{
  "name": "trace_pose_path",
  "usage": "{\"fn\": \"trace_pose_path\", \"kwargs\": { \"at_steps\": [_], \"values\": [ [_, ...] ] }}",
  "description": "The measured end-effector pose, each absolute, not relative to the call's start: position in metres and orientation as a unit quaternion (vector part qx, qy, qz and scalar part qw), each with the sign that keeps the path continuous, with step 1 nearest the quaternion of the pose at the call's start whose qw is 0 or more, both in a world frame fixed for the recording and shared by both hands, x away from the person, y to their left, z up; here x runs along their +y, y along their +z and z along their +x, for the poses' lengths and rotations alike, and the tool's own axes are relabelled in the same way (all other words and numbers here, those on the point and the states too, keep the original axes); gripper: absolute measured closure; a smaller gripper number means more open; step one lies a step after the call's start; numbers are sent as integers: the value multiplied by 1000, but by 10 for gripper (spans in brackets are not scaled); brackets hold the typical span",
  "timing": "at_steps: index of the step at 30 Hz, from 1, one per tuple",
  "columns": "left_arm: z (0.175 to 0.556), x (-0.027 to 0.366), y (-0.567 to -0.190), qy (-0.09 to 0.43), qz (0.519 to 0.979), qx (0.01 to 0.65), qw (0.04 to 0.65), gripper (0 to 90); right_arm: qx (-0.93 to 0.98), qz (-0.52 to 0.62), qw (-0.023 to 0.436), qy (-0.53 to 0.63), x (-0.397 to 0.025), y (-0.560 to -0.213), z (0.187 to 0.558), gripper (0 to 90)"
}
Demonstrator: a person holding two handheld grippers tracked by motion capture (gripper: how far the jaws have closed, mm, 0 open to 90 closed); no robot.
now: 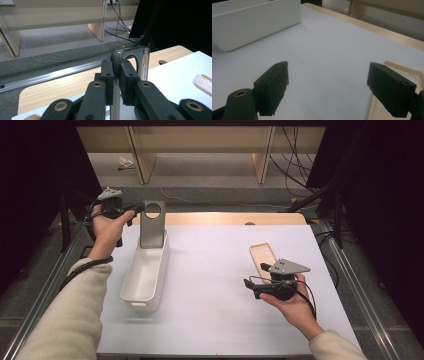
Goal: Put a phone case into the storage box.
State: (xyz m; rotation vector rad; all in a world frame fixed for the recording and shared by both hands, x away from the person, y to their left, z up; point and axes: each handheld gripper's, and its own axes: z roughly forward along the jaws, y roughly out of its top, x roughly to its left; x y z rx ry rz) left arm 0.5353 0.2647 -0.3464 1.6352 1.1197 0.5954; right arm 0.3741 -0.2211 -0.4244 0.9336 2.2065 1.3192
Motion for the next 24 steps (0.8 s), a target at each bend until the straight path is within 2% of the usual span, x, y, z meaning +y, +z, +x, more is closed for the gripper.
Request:
{"fn": "trace_pose_path", "kwargs": {
  "at_steps": [24],
  "values": [
    [541,264,-354,245,683,473,500,823,790,335,201,473,-221,-424,374,185]
  ]
}}
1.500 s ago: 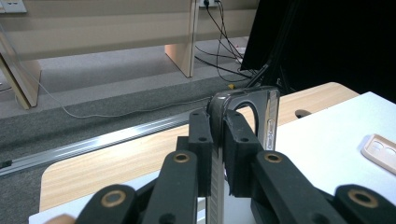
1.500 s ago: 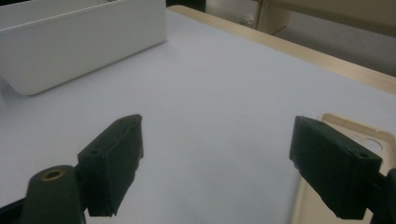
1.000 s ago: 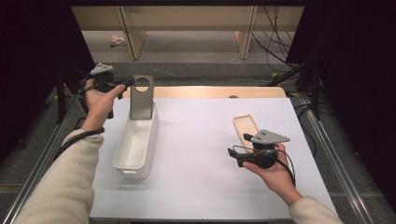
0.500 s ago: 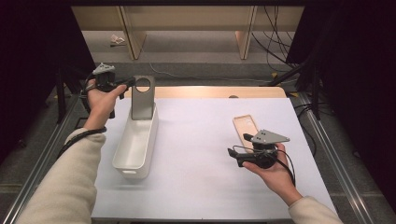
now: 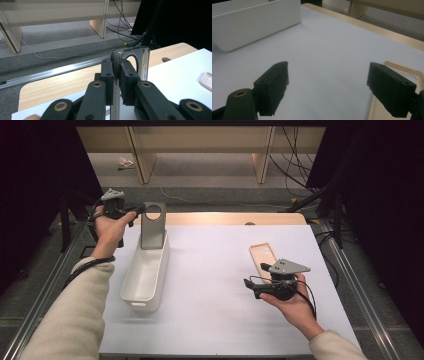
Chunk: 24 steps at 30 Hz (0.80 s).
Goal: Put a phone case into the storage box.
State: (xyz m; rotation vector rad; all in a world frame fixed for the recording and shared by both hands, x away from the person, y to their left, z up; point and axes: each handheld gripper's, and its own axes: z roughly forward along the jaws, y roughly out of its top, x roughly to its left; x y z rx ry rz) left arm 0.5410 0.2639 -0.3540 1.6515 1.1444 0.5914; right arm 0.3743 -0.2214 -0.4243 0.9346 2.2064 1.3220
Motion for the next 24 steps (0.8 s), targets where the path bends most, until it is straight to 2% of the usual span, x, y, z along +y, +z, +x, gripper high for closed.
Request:
{"fn": "trace_pose_path", "kwargs": {
  "at_steps": [24],
  "values": [
    [543,270,-365,241,679,490,491,823,789,334,201,474,-221,-424,374,185]
  ]
}}
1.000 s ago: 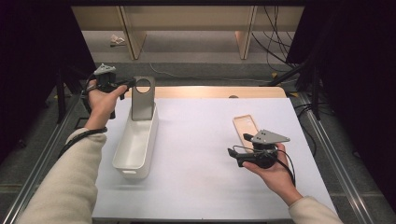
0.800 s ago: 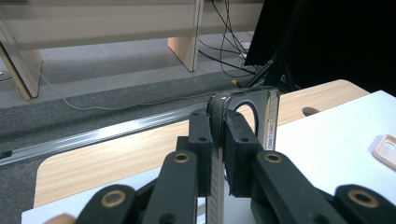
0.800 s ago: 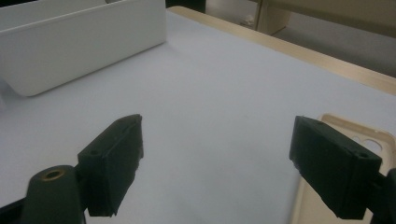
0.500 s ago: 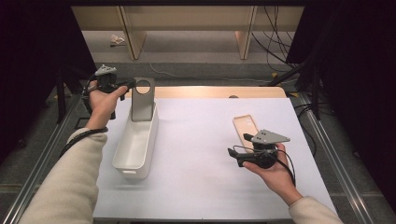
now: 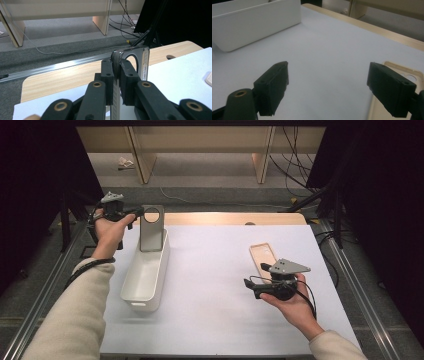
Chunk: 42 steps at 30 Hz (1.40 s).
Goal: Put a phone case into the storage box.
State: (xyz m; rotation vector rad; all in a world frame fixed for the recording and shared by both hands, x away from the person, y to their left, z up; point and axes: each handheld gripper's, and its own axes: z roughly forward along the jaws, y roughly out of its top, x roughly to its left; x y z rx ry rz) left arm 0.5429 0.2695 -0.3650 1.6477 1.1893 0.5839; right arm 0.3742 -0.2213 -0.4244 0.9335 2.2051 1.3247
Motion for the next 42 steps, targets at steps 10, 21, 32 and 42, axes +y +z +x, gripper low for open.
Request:
{"fn": "trace_pose_path", "kwargs": {
  "at_steps": [10,21,32,42],
  "values": [
    [545,269,-367,239,680,490,490,822,789,334,201,475,-222,-424,374,185],
    [546,269,-372,237,681,493,487,822,790,335,201,474,-222,-424,374,185],
    [548,268,-377,236,681,496,484,822,789,336,199,474,-222,-425,374,185],
    [548,268,-378,236,679,498,484,821,789,336,200,473,-222,-425,375,185]
  ]
}}
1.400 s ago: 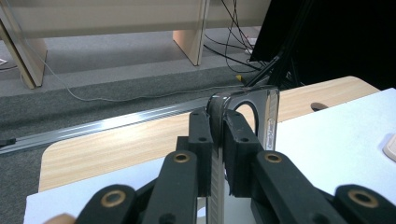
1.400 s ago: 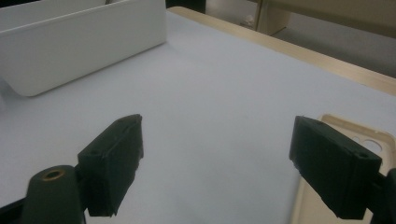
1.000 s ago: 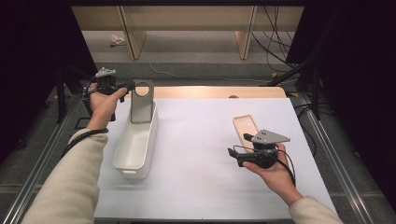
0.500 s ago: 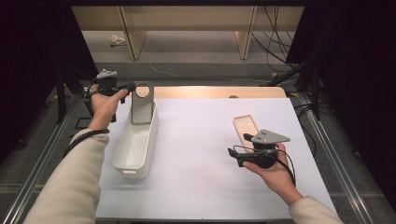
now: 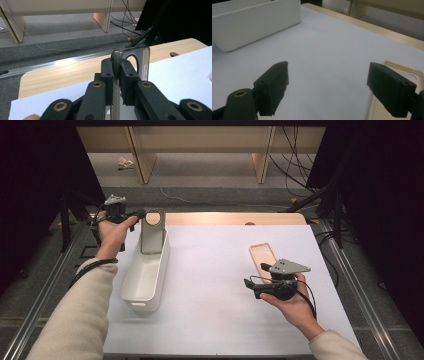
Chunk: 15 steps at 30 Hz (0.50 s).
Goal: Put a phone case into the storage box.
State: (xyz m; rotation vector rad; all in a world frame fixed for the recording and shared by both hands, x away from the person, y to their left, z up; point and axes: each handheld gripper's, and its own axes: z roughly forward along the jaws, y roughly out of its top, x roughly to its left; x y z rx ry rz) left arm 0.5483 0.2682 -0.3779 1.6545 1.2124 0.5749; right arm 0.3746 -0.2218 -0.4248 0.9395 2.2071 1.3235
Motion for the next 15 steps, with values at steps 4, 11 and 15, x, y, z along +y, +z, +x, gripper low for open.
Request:
{"fn": "trace_pose_path", "kwargs": {
  "at_steps": [4,11,15],
  "values": [
    [548,269,-379,235,677,500,486,821,790,336,199,473,-222,-425,375,185],
    [548,271,-382,230,676,503,486,818,790,336,199,473,-222,-425,375,185],
    [547,272,-384,228,676,505,486,817,789,336,199,474,-222,-425,375,185]
  ]
}}
